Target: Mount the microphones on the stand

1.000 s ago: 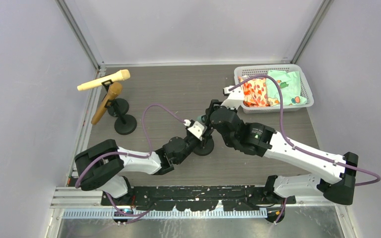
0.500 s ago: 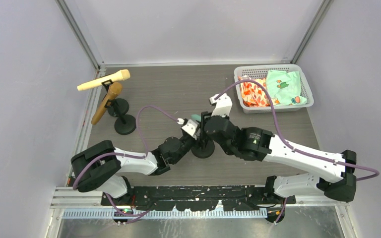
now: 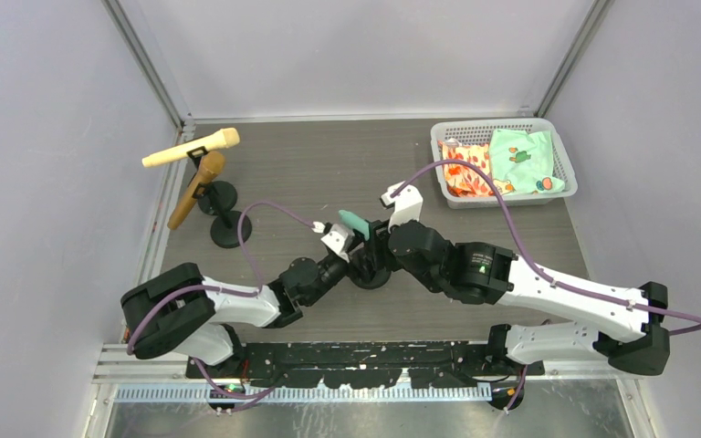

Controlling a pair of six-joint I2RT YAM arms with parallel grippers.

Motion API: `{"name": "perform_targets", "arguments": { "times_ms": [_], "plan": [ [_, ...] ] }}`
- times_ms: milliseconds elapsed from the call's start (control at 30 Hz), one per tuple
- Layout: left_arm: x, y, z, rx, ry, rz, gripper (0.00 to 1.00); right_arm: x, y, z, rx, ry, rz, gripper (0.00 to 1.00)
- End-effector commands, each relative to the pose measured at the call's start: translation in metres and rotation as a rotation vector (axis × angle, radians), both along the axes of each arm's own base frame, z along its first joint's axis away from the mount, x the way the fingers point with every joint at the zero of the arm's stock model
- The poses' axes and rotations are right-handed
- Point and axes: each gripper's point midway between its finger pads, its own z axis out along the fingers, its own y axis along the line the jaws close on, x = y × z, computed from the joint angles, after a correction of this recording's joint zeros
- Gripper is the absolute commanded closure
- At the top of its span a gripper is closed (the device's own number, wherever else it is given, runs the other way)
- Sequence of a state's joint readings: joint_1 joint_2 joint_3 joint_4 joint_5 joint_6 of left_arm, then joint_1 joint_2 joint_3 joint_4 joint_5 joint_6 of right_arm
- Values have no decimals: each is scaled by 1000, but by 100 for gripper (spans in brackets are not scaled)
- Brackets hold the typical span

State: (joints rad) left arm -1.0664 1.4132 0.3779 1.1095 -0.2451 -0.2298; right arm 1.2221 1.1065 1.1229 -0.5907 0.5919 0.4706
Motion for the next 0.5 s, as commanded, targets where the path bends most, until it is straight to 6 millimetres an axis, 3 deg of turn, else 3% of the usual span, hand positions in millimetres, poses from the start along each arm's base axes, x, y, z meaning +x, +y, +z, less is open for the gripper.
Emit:
{"name": "perform_targets", "arguments": {
  "times_ms": [0,167,333,467],
  "plan": [
    [-6,4,-20,45,29,-17,32,-7,7,-3,16,24,37,95],
    [-4,9,-21,52,24,6,32,0,0,6,38,2,-28,83],
    [-6,22,-19,45,18,32,24,5,-3,28,92,-35,-62,68],
    [-8,34,-14,62,13,54,23,5,1,45,139,-52,-48,58]
  ]
}}
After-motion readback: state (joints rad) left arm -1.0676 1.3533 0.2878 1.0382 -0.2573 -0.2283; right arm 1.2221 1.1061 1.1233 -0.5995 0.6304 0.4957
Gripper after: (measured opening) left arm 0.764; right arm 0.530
